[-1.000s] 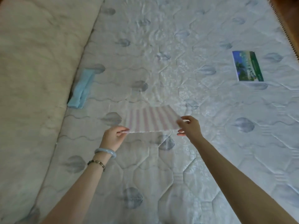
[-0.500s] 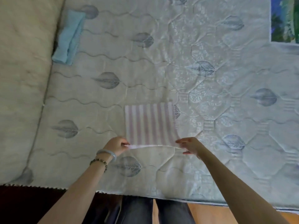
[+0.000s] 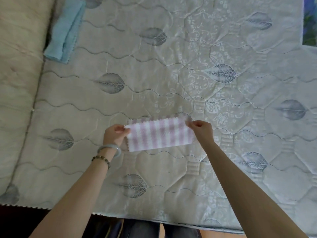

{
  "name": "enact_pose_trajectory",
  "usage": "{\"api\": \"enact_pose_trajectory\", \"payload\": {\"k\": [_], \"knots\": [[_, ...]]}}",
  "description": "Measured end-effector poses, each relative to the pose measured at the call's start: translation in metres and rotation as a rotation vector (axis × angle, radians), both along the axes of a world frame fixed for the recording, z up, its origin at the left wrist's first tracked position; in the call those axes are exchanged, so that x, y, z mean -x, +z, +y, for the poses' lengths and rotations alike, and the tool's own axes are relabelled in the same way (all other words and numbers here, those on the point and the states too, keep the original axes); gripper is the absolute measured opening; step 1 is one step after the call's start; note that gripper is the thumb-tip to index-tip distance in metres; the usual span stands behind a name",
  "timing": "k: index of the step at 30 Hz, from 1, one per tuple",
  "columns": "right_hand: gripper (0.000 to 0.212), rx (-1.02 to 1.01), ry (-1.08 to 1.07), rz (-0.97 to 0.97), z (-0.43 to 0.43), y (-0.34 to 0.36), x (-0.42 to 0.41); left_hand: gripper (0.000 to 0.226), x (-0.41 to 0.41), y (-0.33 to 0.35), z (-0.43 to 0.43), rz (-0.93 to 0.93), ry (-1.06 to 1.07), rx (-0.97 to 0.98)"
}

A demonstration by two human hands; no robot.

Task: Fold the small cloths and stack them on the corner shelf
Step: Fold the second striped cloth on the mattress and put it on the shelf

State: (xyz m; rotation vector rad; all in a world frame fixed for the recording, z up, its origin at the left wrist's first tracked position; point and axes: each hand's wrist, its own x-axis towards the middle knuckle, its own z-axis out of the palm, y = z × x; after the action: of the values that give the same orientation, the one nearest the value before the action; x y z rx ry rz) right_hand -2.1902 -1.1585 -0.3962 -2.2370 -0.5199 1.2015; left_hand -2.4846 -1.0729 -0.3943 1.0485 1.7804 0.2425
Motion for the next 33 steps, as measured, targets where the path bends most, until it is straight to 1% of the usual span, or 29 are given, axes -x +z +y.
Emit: {"api": "enact_pose_trajectory", "payload": {"k": [3, 6, 8, 9, 10, 12, 13, 15, 16, 17, 19, 22, 26, 28, 30, 33], "knots": [[0.028, 0.026, 0.031, -0.071, 0.017, -0.013, 0.003, 0.013, -0.003, -0.012, 0.010, 0.053, 0.040, -0.028], [0.029, 0.058, 0.076, -0.133, 0.026, -0.026, 0.004, 0.018, -0.006, -0.024, 0.016, 0.103, 0.008, -0.040], [0.034, 0.032, 0.109, -0.281, 0.025, -0.031, 0.005, 0.032, -0.010, -0.029, 0.016, 0.186, -0.052, -0.111], [0.041, -0.031, 0.177, -0.411, 0.022, -0.036, 0.006, 0.040, -0.012, -0.031, 0.015, 0.243, -0.121, -0.214], [0.046, -0.113, 0.301, -0.560, 0.019, -0.041, 0.008, 0.045, -0.013, -0.033, 0.013, 0.286, -0.234, -0.355], [0.051, -0.275, 0.635, -0.810, 0.015, -0.050, 0.018, 0.053, -0.016, -0.039, 0.005, 0.320, -0.538, -0.612], [0.053, -0.334, 0.793, -0.871, 0.014, -0.055, 0.024, 0.057, -0.018, -0.044, 0.001, 0.319, -0.723, -0.690], [0.054, -0.397, 1.005, -0.893, 0.011, -0.067, 0.035, 0.064, -0.025, -0.058, -0.011, 0.335, -1.081, -0.774], [0.055, -0.408, 1.068, -0.891, 0.010, -0.072, 0.039, 0.069, -0.028, -0.064, -0.016, 0.365, -1.201, -0.782], [0.055, -0.405, 1.118, -0.897, 0.008, -0.078, 0.040, 0.073, -0.031, -0.070, -0.020, 0.405, -1.270, -0.784], [0.056, -0.374, 1.162, -0.919, 0.006, -0.087, 0.041, 0.075, -0.032, -0.081, -0.021, 0.460, -1.286, -0.803], [0.055, -0.324, 1.188, -0.920, 0.004, -0.096, 0.037, 0.070, -0.030, -0.094, -0.020, 0.466, -1.266, -0.850], [0.055, -0.293, 1.198, -0.913, 0.006, -0.093, 0.039, 0.075, -0.034, -0.089, -0.022, 0.481, -1.265, -0.839], [0.056, -0.259, 1.175, -0.907, 0.003, -0.088, 0.040, 0.077, -0.038, -0.080, -0.026, 0.489, -1.250, -0.825], [0.057, -0.271, 1.137, -0.927, -0.004, -0.086, 0.036, 0.077, -0.046, -0.075, -0.031, 0.480, -1.238, -0.807], [0.056, -0.262, 1.137, -0.950, -0.019, -0.090, 0.028, 0.079, -0.053, -0.084, -0.040, 0.503, -1.252, -0.768]]}}
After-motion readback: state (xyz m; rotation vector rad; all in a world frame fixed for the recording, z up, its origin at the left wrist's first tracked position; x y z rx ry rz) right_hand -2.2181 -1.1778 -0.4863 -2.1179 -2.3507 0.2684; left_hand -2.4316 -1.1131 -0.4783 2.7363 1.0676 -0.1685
